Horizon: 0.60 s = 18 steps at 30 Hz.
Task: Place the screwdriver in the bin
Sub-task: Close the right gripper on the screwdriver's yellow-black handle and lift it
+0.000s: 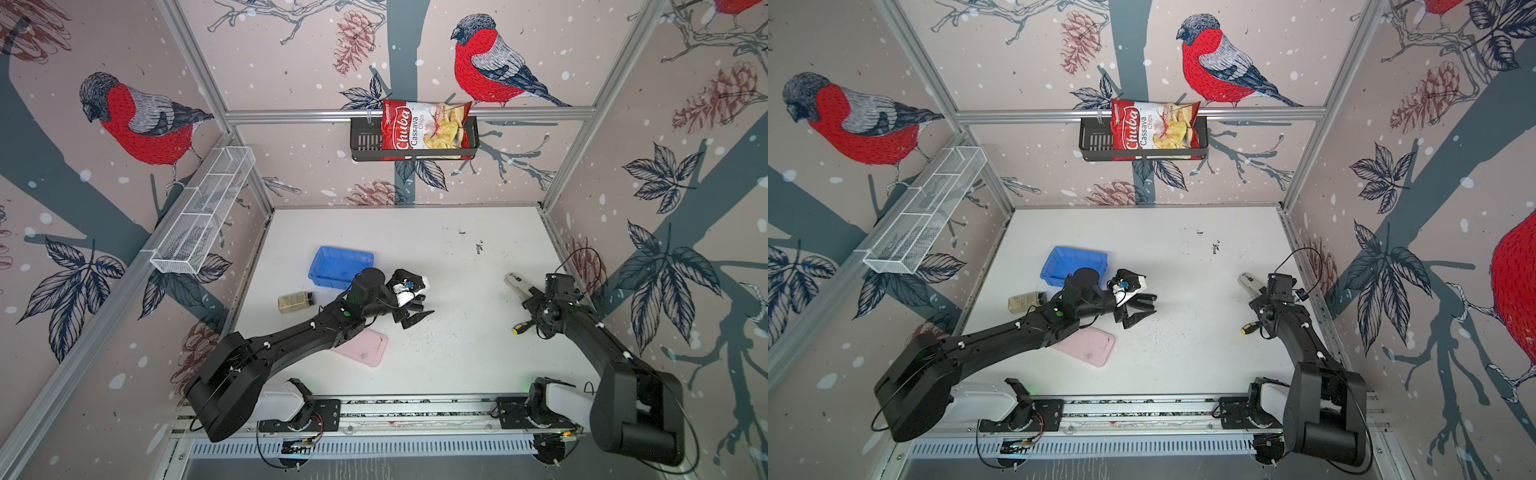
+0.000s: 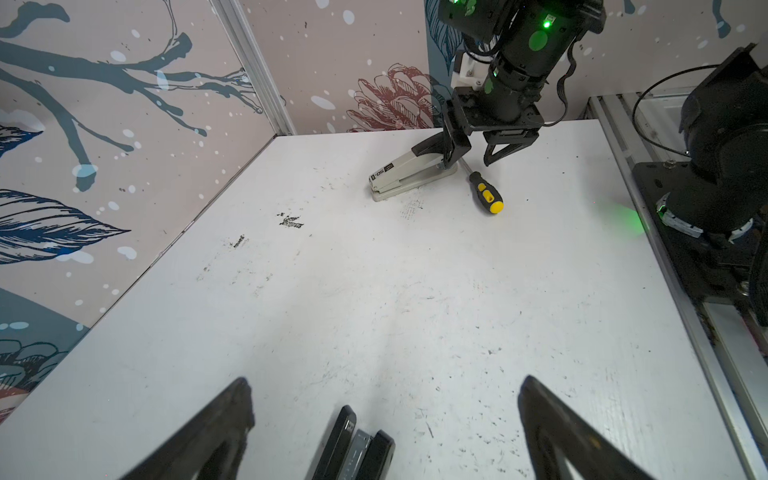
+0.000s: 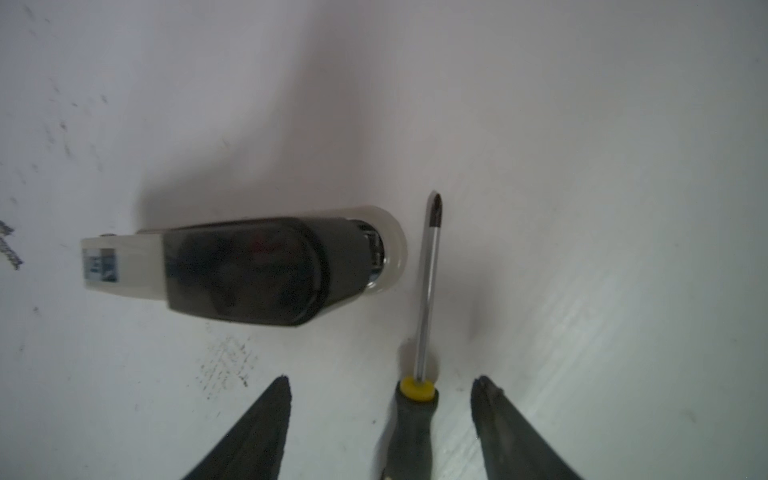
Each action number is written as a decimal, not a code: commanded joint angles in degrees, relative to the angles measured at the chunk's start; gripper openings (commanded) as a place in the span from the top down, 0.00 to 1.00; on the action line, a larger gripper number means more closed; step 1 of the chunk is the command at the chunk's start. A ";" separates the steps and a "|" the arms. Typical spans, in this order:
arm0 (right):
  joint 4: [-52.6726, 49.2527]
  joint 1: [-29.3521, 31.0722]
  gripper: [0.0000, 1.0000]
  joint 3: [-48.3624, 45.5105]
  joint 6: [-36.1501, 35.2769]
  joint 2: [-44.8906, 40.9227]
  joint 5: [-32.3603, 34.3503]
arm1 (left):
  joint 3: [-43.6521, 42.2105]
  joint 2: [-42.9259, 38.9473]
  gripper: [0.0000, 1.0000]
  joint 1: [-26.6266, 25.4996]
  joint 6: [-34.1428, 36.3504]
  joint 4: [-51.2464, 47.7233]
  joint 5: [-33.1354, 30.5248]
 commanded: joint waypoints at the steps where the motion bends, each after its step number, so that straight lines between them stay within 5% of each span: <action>1: -0.21 -0.58 0.37 -0.89 1.25 1.20 -1.94 | 0.08 0.29 0.02 -0.18 0.34 0.79 -1.38; 18: 0.31 -1.33 0.64 -0.73 -0.20 6.38 -4.01 | 0.33 0.54 0.02 -0.35 0.13 0.14 -2.16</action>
